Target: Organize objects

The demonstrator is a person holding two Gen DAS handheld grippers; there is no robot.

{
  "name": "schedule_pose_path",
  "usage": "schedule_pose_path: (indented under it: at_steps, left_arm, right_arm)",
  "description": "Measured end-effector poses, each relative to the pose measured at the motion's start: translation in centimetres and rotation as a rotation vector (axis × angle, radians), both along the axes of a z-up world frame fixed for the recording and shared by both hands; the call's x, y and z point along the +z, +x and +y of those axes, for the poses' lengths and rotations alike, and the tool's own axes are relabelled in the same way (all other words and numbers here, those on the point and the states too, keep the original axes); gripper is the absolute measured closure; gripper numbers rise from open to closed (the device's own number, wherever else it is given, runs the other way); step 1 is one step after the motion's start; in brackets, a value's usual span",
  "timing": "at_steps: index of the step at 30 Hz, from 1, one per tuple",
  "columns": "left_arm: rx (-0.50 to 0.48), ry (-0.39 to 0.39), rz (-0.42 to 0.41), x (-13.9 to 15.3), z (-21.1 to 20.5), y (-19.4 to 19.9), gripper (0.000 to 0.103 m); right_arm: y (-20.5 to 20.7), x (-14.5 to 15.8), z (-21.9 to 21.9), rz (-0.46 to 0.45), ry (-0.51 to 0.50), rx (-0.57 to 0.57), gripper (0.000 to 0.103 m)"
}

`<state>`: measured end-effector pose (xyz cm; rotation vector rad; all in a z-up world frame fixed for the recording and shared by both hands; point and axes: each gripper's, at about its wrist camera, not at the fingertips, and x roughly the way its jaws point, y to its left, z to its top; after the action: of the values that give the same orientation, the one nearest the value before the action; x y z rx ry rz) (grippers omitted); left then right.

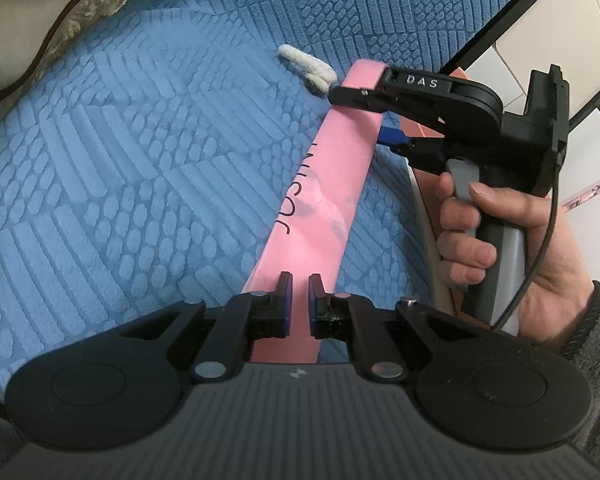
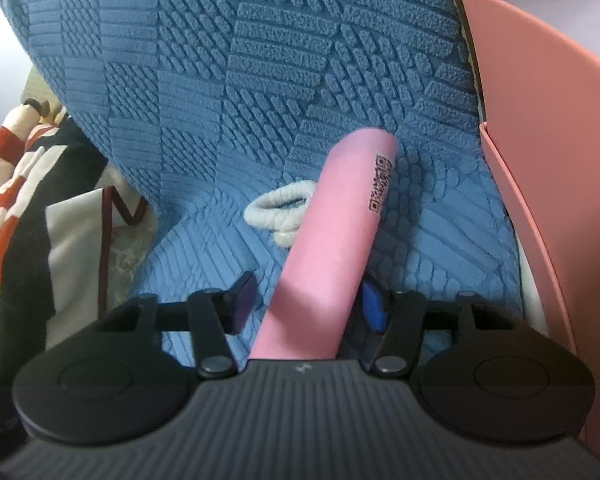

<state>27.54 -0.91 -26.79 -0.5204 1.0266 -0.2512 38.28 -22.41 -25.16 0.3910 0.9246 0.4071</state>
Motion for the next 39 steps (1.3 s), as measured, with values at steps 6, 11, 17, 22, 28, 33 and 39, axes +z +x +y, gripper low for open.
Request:
schedule_pose_path:
  at_steps: [6,11,17,22,28,33,39]
  left_arm:
    - [0.010,0.003,0.002,-0.1,0.0,0.0,0.092]
    - [0.013,0.011,0.000,-0.1,-0.2,0.1,0.092]
    - [0.020,0.007,0.005,-0.2,-0.2,0.2,0.092]
    - [0.035,-0.018,0.016,-0.5,0.1,0.4,0.092]
    - [0.054,-0.038,0.023,-0.5,0.3,0.2,0.092]
    - [0.102,-0.058,0.018,0.2,1.5,-0.2,0.092]
    - [0.180,-0.096,-0.015,1.2,4.2,-1.0,0.092]
  right_arm:
    - [-1.7,1.5,-0.4,-0.060,0.035,0.032,0.080]
    - [-4.0,3.3,-0.6,-0.100,0.077,0.059,0.087]
    - [-7.7,5.0,0.2,-0.144,0.052,0.126,0.089]
    - [-10.3,6.0,1.0,-0.190,0.013,0.179,0.089]
    - [-12.5,6.1,1.9,-0.196,-0.003,0.206,0.089]
    - [-13.8,6.2,2.7,-0.204,-0.042,0.241,0.089]
    - [-15.3,5.7,3.1,-0.212,-0.088,0.308,0.089]
